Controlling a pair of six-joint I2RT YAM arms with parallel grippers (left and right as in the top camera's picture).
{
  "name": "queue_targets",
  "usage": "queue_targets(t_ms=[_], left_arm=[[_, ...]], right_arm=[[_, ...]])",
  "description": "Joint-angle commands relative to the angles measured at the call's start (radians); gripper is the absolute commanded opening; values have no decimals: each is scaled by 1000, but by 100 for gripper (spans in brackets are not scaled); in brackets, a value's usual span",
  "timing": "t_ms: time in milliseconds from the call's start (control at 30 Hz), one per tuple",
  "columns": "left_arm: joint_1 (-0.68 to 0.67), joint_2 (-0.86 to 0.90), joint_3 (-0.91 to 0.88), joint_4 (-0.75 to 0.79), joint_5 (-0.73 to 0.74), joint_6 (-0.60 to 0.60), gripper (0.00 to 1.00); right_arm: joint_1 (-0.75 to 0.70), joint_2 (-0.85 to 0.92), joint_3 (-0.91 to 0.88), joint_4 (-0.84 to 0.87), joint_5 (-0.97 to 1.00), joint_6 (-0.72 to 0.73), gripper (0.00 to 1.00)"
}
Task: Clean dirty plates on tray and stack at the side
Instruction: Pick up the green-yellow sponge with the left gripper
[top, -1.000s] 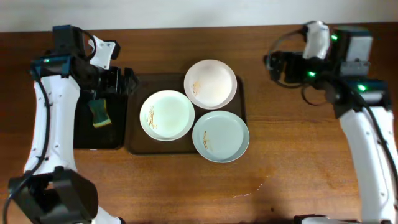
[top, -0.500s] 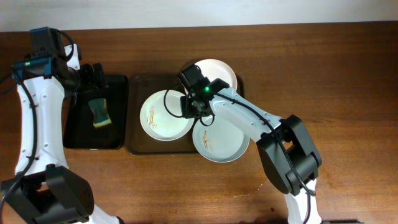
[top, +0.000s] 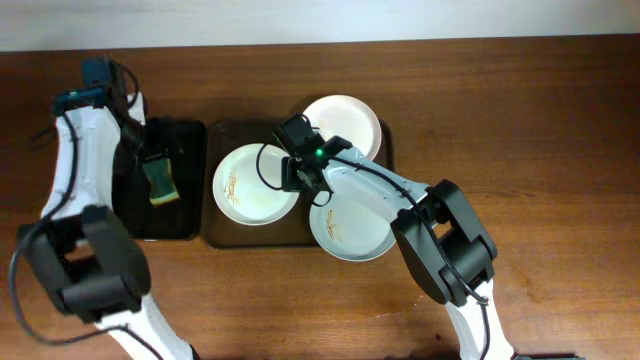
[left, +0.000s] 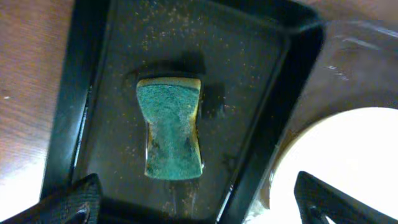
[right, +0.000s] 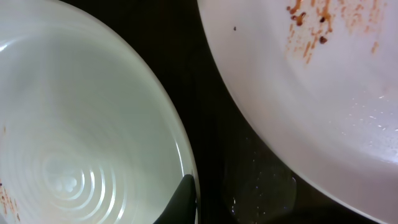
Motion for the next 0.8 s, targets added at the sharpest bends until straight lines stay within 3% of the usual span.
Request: queue_targets(t_ms=[0,33,167,267,300,467,600,667,767], left_arm=[[0,124,12,19,-6,-42,89],[0,155,12,21,-6,-41,73],[-2,274,12,38,-8,-41,46],[-1,290,12,46,-79,-41,6],[-1,290,12,45,-77,-41,1],[-3,185,229,-137,-35,0,1],[-56,79,264,-185,194,208,1],[-108,88,177,-155,258,208,1],[-212,89,-54,41,275,207,1]], right_arm=[[6,30,6,-2,13,8,4],[6,30,6,0,13,8,4],[6,30,6,5,13,8,4],[5,30,6,5,13,8,4],[5,30,6,8,13,8,4],[4,30,6,11,13,8,4],[-8,30,6,11,-28,7,4],[-48,30,6,9,-99,5,4],[-68,30,6,-4,-120,4,4]])
